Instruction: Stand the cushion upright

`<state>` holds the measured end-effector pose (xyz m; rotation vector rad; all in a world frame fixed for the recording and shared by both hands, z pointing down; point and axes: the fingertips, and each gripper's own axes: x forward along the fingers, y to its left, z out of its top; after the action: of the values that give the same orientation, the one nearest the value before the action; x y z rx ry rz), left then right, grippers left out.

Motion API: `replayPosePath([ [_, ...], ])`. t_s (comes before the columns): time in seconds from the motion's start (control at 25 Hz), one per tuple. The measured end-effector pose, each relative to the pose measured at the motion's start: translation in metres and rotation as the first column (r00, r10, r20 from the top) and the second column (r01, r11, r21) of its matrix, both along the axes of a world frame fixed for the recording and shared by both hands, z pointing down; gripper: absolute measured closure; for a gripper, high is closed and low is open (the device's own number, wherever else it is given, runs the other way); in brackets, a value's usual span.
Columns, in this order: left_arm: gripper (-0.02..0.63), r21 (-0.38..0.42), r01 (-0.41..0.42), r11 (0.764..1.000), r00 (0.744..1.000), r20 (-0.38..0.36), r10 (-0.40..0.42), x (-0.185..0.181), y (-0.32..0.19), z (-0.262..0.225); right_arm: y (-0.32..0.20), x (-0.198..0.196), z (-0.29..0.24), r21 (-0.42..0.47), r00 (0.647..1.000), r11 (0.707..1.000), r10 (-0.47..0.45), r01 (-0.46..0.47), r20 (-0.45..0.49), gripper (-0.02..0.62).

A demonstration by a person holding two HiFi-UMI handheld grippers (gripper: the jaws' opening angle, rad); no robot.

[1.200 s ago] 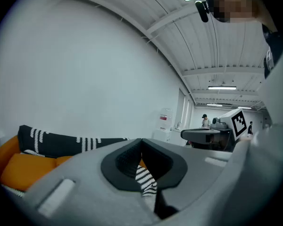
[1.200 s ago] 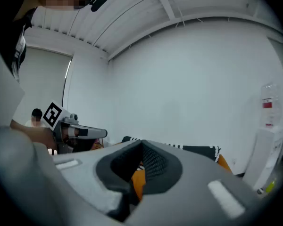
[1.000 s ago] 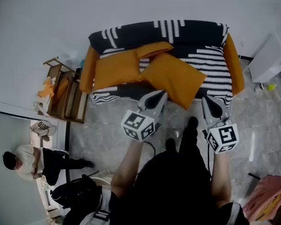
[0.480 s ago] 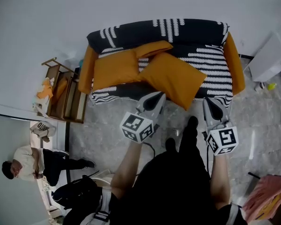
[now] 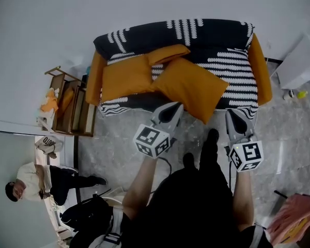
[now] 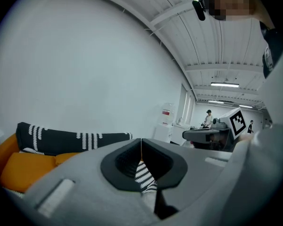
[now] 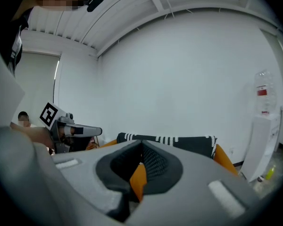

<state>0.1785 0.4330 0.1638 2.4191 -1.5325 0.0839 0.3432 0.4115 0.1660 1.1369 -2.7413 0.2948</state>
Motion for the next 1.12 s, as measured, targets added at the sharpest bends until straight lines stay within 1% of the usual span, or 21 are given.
replayPosePath([
  [0.36,0.592,-0.027,0.019,0.999,0.999,0.034,-0.018,0.008,-0.071,0.003,-0.078,0.011,0.007,-0.029,1.000,1.000,-0.012,0.013,0.015,0.592],
  [0.52,0.592,-0.036,0.042,0.998,0.998,0.052,-0.040,0.013,-0.107,0.002,-0.115,0.017,0.009,-0.037,0.999,0.999,-0.037,0.037,0.009,0.591],
  [0.76,0.591,-0.055,0.075,0.996,0.995,0.074,-0.071,0.031,-0.149,0.012,-0.162,0.034,0.021,-0.052,0.996,0.995,-0.086,0.086,0.002,0.591],
  [0.84,0.591,-0.067,0.086,0.994,0.992,0.101,-0.079,0.037,-0.159,0.018,-0.176,0.039,0.026,-0.057,0.995,0.993,-0.100,0.100,0.000,0.591],
  [0.96,0.591,-0.092,0.095,0.991,0.982,0.172,-0.078,0.044,-0.171,0.030,-0.194,0.042,0.036,-0.076,0.993,0.990,-0.119,0.118,-0.006,0.591],
  [1.04,0.591,-0.110,0.098,0.989,0.979,0.189,-0.076,0.045,-0.173,0.037,-0.199,0.040,0.044,-0.097,0.991,0.987,-0.134,0.132,-0.012,0.591],
  [1.12,0.591,-0.129,0.107,0.986,0.979,0.188,-0.081,0.042,-0.173,0.045,-0.201,0.036,0.053,-0.117,0.989,0.982,-0.150,0.147,-0.018,0.577],
])
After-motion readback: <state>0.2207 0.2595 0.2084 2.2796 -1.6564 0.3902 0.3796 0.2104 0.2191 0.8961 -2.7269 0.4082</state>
